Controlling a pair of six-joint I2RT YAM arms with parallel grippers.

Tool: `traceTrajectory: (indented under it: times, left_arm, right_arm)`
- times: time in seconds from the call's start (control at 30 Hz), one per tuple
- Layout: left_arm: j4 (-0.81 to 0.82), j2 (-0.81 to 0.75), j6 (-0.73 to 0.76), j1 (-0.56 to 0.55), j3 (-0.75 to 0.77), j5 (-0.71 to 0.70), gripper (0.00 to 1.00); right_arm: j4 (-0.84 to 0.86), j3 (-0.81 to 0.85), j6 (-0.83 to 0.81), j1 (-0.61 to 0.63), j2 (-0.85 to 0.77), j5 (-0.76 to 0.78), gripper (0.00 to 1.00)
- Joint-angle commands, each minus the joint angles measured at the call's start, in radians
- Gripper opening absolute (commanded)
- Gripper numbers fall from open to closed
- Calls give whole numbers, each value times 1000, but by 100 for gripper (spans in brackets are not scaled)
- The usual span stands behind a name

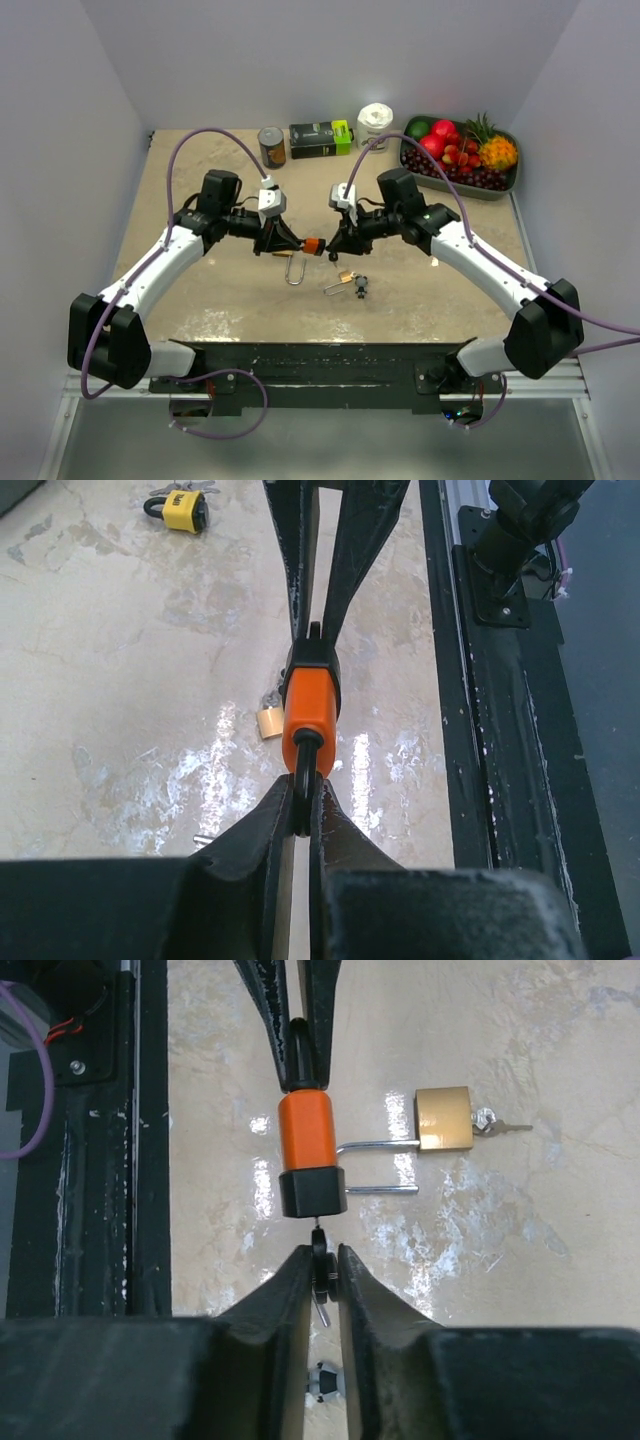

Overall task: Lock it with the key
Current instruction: Lock the lock.

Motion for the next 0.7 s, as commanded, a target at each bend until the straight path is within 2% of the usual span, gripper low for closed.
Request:
traceTrajectory:
  times: [0.0,0.03,0.3,0.67]
  left_arm:
    - [72,-29,-8,-3,27,47,0]
    - [72,-29,-8,-2,26,46,0]
    - [66,-17,1,20,20,36,0]
    - [7,19,33,61,66,63,0]
  right_arm:
    - [-51,36,-58,7,11,-32,11]
    - [-59,39,-67,7,11,-31,0]
    - [-127,25,-110,-25,-19,4,0]
    - [-243,-19,-220,-171,-84,-2,0]
